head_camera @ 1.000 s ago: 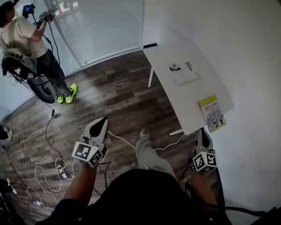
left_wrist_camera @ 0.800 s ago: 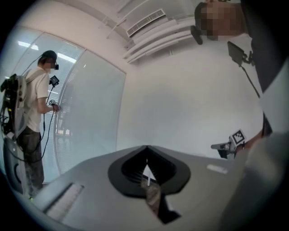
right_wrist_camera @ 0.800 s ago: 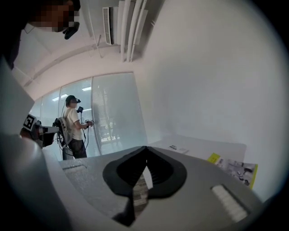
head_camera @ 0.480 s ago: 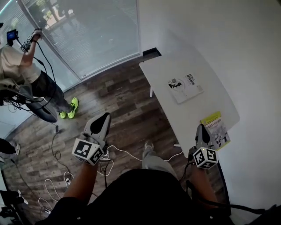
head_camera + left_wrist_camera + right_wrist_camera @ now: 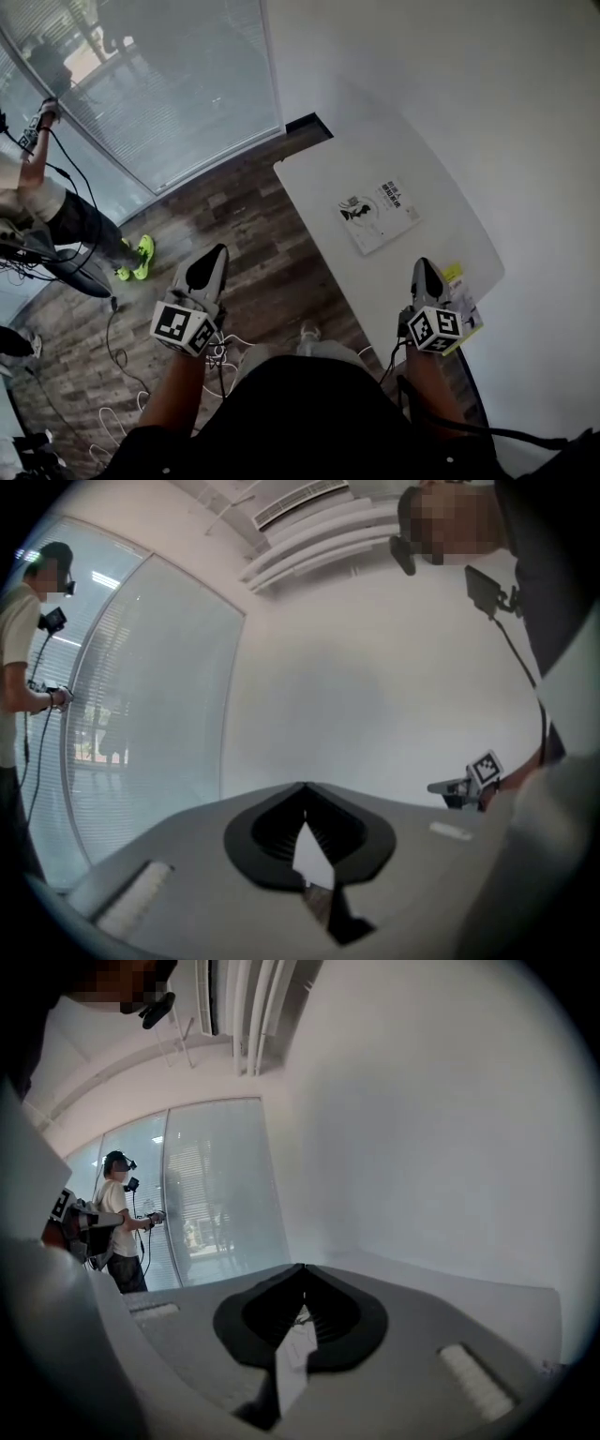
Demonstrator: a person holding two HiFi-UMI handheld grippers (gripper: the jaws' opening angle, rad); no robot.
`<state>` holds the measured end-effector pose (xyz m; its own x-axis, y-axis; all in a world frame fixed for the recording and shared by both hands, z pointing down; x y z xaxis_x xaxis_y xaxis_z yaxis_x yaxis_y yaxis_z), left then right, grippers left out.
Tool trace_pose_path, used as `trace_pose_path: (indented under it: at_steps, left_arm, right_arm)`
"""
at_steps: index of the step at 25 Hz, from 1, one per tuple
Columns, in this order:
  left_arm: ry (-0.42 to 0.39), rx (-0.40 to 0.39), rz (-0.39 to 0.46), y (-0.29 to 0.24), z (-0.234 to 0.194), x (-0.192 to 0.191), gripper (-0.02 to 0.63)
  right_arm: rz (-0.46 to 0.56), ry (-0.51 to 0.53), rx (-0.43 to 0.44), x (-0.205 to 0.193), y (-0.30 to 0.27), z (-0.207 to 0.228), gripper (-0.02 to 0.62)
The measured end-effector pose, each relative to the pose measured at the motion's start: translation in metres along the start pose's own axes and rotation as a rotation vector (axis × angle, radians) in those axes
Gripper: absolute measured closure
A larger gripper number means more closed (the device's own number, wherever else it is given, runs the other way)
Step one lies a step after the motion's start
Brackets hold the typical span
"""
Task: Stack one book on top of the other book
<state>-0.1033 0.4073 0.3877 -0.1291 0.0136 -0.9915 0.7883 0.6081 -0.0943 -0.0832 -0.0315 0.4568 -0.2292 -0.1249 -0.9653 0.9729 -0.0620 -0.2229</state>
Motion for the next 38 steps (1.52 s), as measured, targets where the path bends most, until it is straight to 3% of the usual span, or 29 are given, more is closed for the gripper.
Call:
trace_pose_path:
  at_steps: [9,16,20,24,28,33,38]
  left_arm:
    - [-0.001,-0.097,-0.052,-0.051,0.001,0.003,0.600]
    - [0.008,-0.243,-0.064,-0.130,-0.012,0.001,0.601]
    - [-0.039,-0.399,-0.081,-0.186,-0.006,0.001,0.600]
    - [-0.029,-0.554,-0.106,-0.243,-0.008,0.005,0.600]
    - [-0.072,-0.675,-0.121,-0.293,-0.011,0.006,0.600]
    - [0.016,-0.857,-0.136,-0.354,-0.003,0.000,0.600]
    - [0.015,-1.038,-0.186,-0.383,0.019,-0.015,0.600]
  right_arm:
    - [-0.028,-0.054,-0.056,-0.016,-0.018,0.020,0.594]
    - [-0.010,-0.074,-0.205,-0.018,-0.012,0.052,0.594]
    - [-0.006,-0.076,-0.312,-0.017,-0.005,0.067,0.594]
    - [-0.019,-0.137,-0.487,-0.028,0.006,0.072,0.594]
    - [-0.027,-0.171,-0.560,-0.032,-0.008,0.059,0.594]
    - [-0.056,-0.196,-0.688,-0.042,-0.011,0.024,0.594]
    - [-0.031,-0.223,-0.836,-0.038,0.008,0.012,0.594]
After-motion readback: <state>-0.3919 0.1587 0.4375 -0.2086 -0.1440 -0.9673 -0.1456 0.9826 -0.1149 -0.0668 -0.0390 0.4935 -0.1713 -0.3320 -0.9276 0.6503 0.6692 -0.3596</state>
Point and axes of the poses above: the fingertips, and each gripper's own axes: y backward along the fingers, z to its right, x out of its top, the point moved 4 cm from there along y, backward along the fingers, and after that the axes turned 5 degrees about -x, right-handed, at the moved point
